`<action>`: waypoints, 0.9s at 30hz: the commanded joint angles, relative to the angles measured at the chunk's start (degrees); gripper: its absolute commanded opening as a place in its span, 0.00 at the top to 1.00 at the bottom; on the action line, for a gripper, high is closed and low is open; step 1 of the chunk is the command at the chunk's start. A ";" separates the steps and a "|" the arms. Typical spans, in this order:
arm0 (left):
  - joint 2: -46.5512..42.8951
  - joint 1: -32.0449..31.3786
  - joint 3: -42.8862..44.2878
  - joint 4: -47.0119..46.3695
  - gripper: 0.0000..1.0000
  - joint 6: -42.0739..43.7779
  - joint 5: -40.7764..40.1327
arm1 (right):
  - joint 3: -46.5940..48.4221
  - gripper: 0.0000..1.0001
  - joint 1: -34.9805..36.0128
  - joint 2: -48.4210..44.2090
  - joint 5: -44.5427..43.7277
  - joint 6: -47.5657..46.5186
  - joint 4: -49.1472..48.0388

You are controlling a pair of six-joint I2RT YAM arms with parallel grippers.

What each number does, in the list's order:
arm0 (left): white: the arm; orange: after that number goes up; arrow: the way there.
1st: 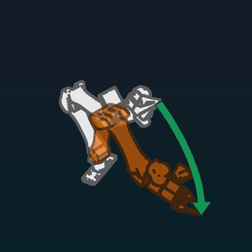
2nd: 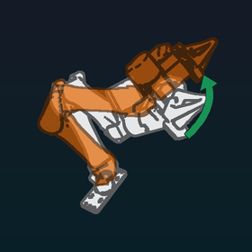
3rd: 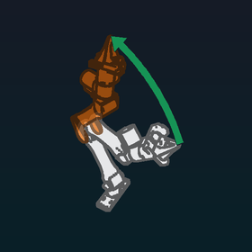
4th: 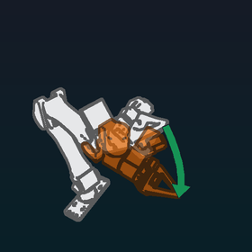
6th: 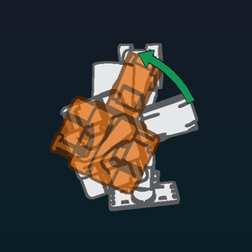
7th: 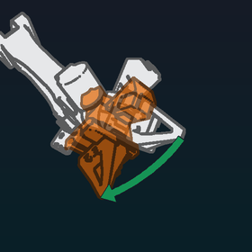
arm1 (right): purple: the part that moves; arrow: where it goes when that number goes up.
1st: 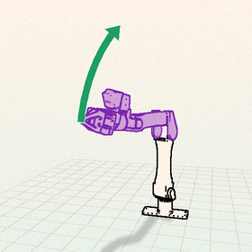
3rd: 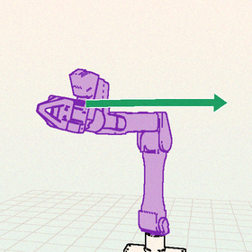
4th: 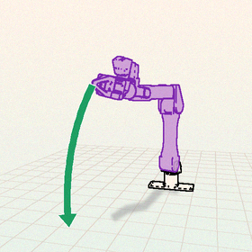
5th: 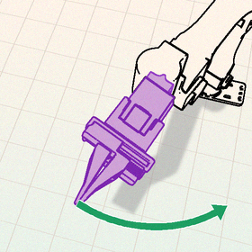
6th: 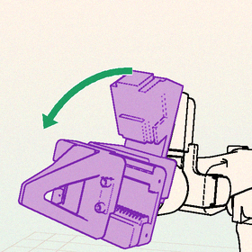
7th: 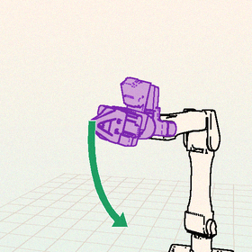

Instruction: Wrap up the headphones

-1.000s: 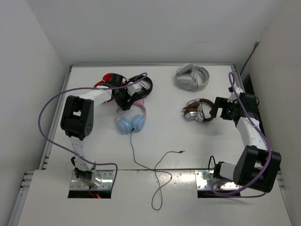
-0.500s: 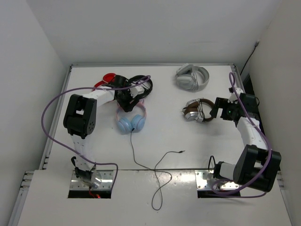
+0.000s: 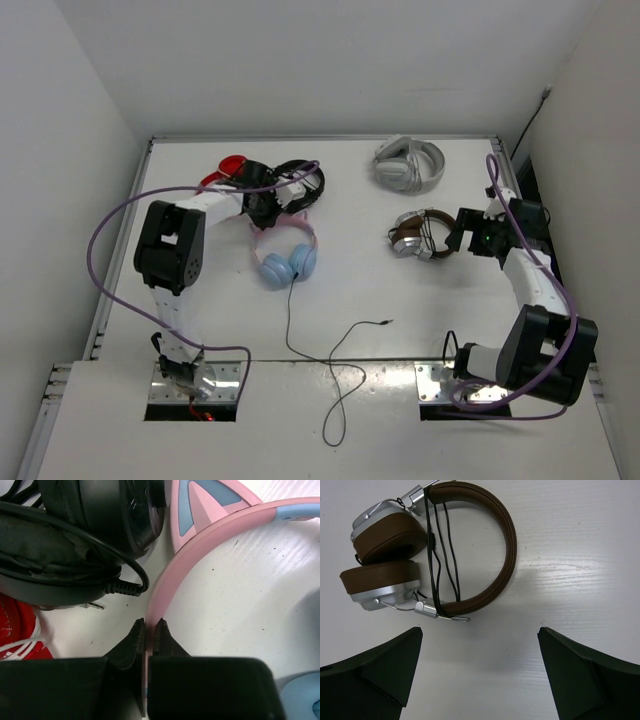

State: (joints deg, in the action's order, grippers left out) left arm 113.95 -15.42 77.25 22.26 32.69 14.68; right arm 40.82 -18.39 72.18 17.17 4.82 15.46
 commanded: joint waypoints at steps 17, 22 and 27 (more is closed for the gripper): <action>-17.63 2.32 -28.20 -7.50 1.00 -40.20 -15.09 | -1.27 0.01 -1.91 -0.99 2.61 1.42 -2.63; -17.62 3.02 -29.44 -8.11 1.00 -45.96 -17.24 | -1.27 0.01 -1.91 -0.99 2.61 1.95 -2.63; -17.62 3.03 -28.30 -8.11 0.76 -44.21 -12.13 | -1.27 0.01 -1.90 -1.52 3.66 1.95 -2.10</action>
State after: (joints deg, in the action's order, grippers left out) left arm 94.89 -13.76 50.35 10.59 -9.91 3.84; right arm 39.77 -20.12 72.14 18.87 5.96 15.09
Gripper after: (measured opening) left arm 0.222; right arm 0.991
